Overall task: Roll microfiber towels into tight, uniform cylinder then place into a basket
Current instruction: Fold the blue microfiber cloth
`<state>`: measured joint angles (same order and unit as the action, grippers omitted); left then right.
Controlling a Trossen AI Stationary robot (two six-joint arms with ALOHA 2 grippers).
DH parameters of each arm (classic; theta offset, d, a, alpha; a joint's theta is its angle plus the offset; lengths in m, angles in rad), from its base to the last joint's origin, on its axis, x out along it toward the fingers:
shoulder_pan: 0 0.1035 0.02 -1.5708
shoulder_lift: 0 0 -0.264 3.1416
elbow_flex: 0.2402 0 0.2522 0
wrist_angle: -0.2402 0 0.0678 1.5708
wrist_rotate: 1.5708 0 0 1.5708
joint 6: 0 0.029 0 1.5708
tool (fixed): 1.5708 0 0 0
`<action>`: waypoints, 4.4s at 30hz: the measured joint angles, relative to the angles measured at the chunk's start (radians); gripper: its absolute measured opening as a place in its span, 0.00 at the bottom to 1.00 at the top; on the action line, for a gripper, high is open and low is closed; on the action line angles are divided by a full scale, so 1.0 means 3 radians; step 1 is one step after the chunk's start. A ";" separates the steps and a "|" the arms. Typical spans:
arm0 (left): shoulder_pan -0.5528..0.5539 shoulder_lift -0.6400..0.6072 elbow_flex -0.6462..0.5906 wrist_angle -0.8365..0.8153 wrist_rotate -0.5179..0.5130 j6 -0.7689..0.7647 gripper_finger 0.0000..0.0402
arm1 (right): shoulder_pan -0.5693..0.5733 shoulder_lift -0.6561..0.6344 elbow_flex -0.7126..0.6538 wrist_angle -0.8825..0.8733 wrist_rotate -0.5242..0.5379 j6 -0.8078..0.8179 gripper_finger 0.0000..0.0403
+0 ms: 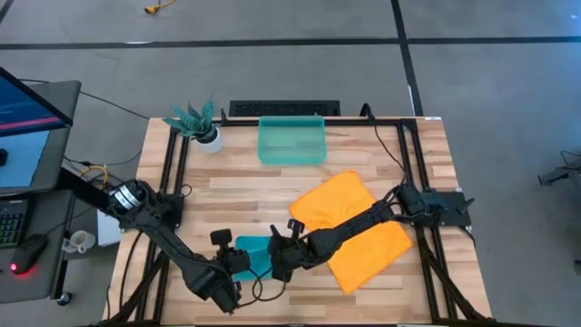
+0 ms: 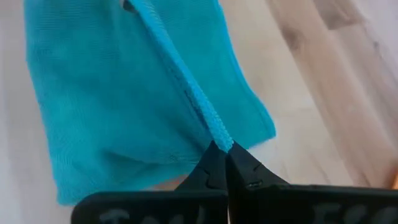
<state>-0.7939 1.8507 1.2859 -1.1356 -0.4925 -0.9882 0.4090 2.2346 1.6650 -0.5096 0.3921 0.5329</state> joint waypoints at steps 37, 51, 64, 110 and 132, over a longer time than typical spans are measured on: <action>-0.0328 -0.0007 -0.0295 0.0384 -0.1162 -0.0510 0.30 | -0.0129 0.0011 0.0047 -0.0129 -0.0351 0.0032 0.07; -0.0131 -0.0006 -0.0844 0.1419 -0.0968 -0.0224 0.30 | -0.0155 0.0011 0.0049 -0.0098 -0.0339 0.0168 0.14; 0.0032 -0.0005 -0.1089 0.1683 -0.0730 -0.0238 0.30 | -0.0171 -0.0042 0.0056 -0.0088 -0.0368 0.0146 0.23; 0.0068 -0.0005 -0.1086 0.1754 -0.0654 -0.0226 0.30 | 0.0077 -0.0228 0.0354 -0.0299 -0.0429 -0.0566 0.56; 0.0075 -0.0005 -0.1086 0.1739 -0.0668 -0.0225 0.30 | 0.0158 -0.0056 -0.0273 0.0991 -0.0250 -0.0908 0.50</action>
<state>-0.7715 1.8492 0.9600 -0.6140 -0.6930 -1.0557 0.4564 2.2177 1.5832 -0.2123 0.3170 0.2604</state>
